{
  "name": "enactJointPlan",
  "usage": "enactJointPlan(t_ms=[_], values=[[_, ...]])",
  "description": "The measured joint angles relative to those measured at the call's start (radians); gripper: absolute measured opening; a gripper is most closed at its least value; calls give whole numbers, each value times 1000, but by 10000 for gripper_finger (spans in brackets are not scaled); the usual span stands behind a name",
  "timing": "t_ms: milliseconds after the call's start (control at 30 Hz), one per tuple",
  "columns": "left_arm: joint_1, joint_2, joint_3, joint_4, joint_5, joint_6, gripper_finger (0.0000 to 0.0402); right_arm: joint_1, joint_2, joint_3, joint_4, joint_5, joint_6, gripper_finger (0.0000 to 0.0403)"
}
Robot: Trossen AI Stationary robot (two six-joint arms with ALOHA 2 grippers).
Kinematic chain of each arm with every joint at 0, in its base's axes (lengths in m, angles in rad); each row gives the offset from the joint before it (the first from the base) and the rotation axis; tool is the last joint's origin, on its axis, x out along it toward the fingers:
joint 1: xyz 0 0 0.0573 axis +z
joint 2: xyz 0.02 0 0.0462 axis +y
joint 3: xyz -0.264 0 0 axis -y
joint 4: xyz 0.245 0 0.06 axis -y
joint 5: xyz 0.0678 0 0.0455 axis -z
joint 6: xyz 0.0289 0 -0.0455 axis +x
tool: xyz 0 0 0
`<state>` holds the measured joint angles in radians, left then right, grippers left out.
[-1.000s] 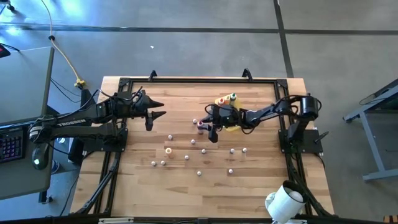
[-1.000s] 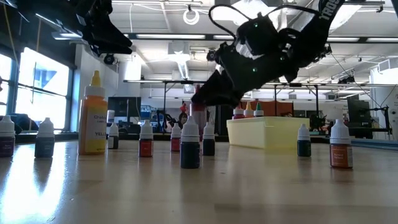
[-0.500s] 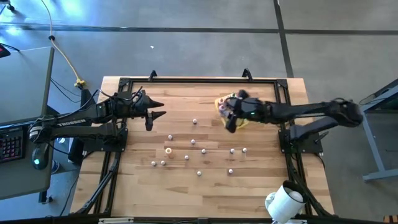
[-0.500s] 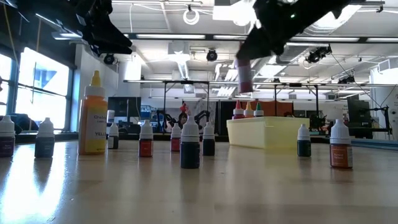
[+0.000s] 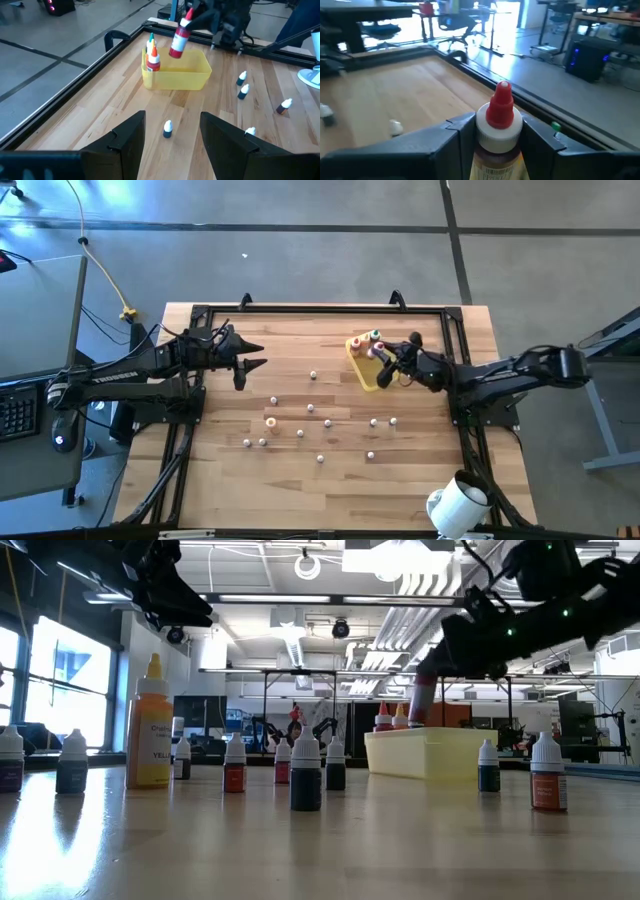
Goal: Pick & Place food coloring
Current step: Put the large red food coloring bottle into the bin, then put the large yellow food coloring bottle into the bin
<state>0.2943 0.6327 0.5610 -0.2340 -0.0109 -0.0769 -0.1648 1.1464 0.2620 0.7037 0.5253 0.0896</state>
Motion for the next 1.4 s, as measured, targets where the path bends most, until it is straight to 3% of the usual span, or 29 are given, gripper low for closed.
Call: enactJointPlan(t_ms=[667,900,1133,1400], values=[[0,0,0,8,0,0,186,-138,345,74,25,22,27,124],[0,0,0,8,0,0,186,-157,336,78,30,-21,45,131],[0,0,0,7,0,0,186,-156,291,78,28,-12,13,180],[0,0,0,0,0,0,186,-143,128,78,28,23,-70,198]])
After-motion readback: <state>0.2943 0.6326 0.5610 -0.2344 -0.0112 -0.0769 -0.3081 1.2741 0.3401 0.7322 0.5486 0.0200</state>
